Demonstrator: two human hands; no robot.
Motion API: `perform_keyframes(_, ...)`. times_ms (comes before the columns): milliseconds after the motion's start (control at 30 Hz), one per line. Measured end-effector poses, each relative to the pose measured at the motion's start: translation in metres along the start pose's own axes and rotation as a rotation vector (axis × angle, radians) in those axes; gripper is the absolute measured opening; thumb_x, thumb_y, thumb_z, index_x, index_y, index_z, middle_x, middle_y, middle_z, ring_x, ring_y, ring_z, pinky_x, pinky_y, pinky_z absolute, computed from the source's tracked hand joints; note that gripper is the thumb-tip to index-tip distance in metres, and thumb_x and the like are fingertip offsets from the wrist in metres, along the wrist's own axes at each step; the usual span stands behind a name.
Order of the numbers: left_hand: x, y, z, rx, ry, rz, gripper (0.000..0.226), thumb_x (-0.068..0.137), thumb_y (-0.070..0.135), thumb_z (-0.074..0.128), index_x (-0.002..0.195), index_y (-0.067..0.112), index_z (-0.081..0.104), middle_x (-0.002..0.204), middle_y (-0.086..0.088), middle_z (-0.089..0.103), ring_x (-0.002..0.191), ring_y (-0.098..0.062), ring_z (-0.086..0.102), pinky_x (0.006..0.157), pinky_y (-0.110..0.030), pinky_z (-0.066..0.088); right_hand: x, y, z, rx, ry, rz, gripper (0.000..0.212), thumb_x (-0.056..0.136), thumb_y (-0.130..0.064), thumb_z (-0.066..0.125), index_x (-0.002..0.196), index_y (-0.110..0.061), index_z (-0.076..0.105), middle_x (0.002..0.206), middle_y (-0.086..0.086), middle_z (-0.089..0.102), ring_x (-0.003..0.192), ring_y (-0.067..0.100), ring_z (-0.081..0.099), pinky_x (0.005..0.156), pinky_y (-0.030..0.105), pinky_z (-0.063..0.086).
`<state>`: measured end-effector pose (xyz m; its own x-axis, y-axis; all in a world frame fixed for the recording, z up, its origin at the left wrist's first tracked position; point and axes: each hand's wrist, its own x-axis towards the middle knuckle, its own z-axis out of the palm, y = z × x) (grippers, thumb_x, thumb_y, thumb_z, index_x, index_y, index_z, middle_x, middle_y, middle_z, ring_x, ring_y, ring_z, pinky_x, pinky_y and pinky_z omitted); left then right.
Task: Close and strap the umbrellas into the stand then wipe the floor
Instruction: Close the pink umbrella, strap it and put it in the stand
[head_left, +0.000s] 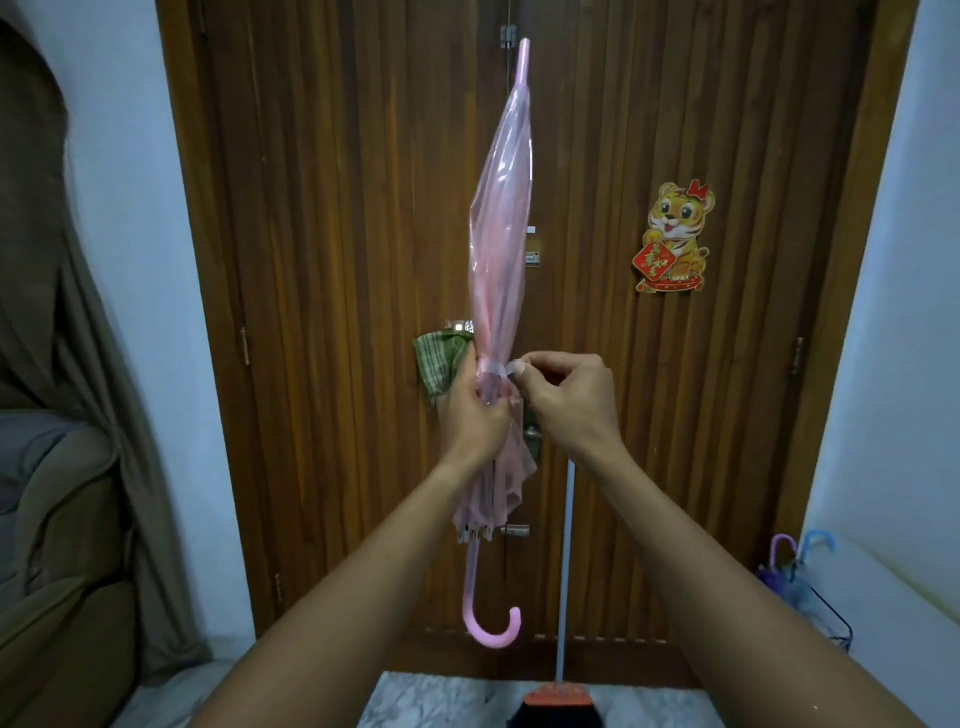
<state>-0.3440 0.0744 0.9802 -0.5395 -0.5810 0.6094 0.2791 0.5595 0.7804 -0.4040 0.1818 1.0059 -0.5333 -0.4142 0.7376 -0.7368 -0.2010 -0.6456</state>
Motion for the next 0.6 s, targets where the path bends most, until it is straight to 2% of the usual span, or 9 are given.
perform_keyframes(100, -0.004, 0.007, 0.006, -0.029, -0.120, 0.002, 0.083, 0.095, -0.004, 0.056, 0.159, 0.032, 0.018, 0.124, 0.016, 0.058, 0.102, 0.011, 0.061, 0.085, -0.016, 0.056, 0.004, -0.004, 0.004, -0.021, -0.021, -0.003, 0.015, 0.095, -0.018, 0.066, 0.095, -0.015, 0.080, 0.080, -0.007, 0.076, 0.075, 0.002, 0.073, 0.070, 0.018, 0.059)
perform_keyframes(167, 0.000, 0.012, -0.001, -0.239, -0.306, -0.090, 0.086, 0.095, -0.011, 0.045, 0.160, 0.031, 0.006, 0.140, 0.007, 0.050, 0.115, 0.002, 0.059, 0.097, -0.023, 0.053, 0.009, 0.003, -0.001, 0.003, 0.000, 0.031, 0.015, 0.096, -0.019, 0.066, 0.093, -0.017, 0.081, 0.079, -0.006, 0.077, 0.076, 0.005, 0.074, 0.072, 0.024, 0.060)
perform_keyframes(233, 0.004, 0.015, -0.014, -0.488, -0.426, -0.225, 0.075, 0.099, -0.006, 0.034, 0.160, 0.030, 0.009, 0.151, -0.005, 0.045, 0.125, -0.012, 0.056, 0.109, -0.033, 0.046, 0.012, 0.014, -0.009, 0.090, 0.006, 0.082, 0.013, 0.095, -0.020, 0.068, 0.094, -0.020, 0.080, 0.085, -0.003, 0.078, 0.084, 0.012, 0.075, 0.080, 0.036, 0.063)
perform_keyframes(333, 0.007, 0.012, -0.024, -0.454, -0.436, -0.262, 0.058, 0.107, 0.018, 0.042, 0.158, 0.035, 0.021, 0.138, -0.006, 0.060, 0.111, -0.019, 0.064, 0.104, -0.041, 0.049, 0.011, 0.020, -0.017, 0.260, -0.003, 0.135, 0.009, 0.094, -0.017, 0.069, 0.094, -0.015, 0.078, 0.090, 0.004, 0.078, 0.089, 0.020, 0.076, 0.084, 0.040, 0.062)
perform_keyframes(400, 0.005, 0.008, -0.021, -0.455, -0.344, -0.224, 0.068, 0.101, 0.016, 0.057, 0.157, 0.033, 0.022, 0.133, -0.010, 0.066, 0.109, -0.022, 0.069, 0.102, -0.043, 0.054, 0.009, 0.018, -0.019, 0.361, -0.029, 0.161, 0.009, 0.094, -0.012, 0.068, 0.094, -0.011, 0.077, 0.091, 0.006, 0.078, 0.088, 0.020, 0.076, 0.081, 0.033, 0.062)
perform_keyframes(467, 0.002, 0.004, -0.018, -0.571, -0.240, -0.246, 0.078, 0.093, 0.008, 0.068, 0.156, 0.027, 0.027, 0.117, -0.015, 0.073, 0.101, -0.024, 0.072, 0.093, -0.039, 0.058, 0.009, 0.018, -0.019, 0.422, -0.046, 0.190, 0.010, 0.094, -0.011, 0.068, 0.093, -0.012, 0.077, 0.089, 0.005, 0.077, 0.084, 0.016, 0.075, 0.075, 0.027, 0.060)
perform_keyframes(500, 0.003, 0.003, -0.017, -0.606, -0.208, -0.271, 0.074, 0.088, 0.010, 0.072, 0.152, 0.024, 0.036, 0.109, -0.015, 0.076, 0.096, -0.025, 0.073, 0.088, -0.036, 0.060, 0.010, 0.019, -0.019, 0.442, -0.051, 0.208, 0.010, 0.094, -0.012, 0.068, 0.093, -0.012, 0.078, 0.090, 0.006, 0.077, 0.083, 0.015, 0.074, 0.074, 0.025, 0.058)
perform_keyframes(567, 0.005, 0.004, -0.017, -0.647, -0.259, -0.339, 0.059, 0.082, 0.020, 0.082, 0.135, 0.008, 0.059, 0.100, -0.014, 0.074, 0.090, -0.027, 0.071, 0.084, -0.035, 0.059, 0.009, 0.021, -0.016, 0.461, -0.064, 0.239, 0.009, 0.094, -0.013, 0.070, 0.094, -0.012, 0.079, 0.093, 0.009, 0.077, 0.084, 0.016, 0.073, 0.073, 0.027, 0.057)
perform_keyframes(600, 0.005, 0.005, -0.015, -0.649, -0.318, -0.362, 0.058, 0.082, 0.025, 0.082, 0.129, -0.001, 0.061, 0.101, -0.016, 0.070, 0.091, -0.029, 0.068, 0.087, -0.039, 0.056, 0.008, 0.022, -0.014, 0.467, -0.064, 0.251, 0.009, 0.093, -0.014, 0.070, 0.094, -0.011, 0.079, 0.093, 0.010, 0.077, 0.084, 0.017, 0.073, 0.073, 0.028, 0.057)
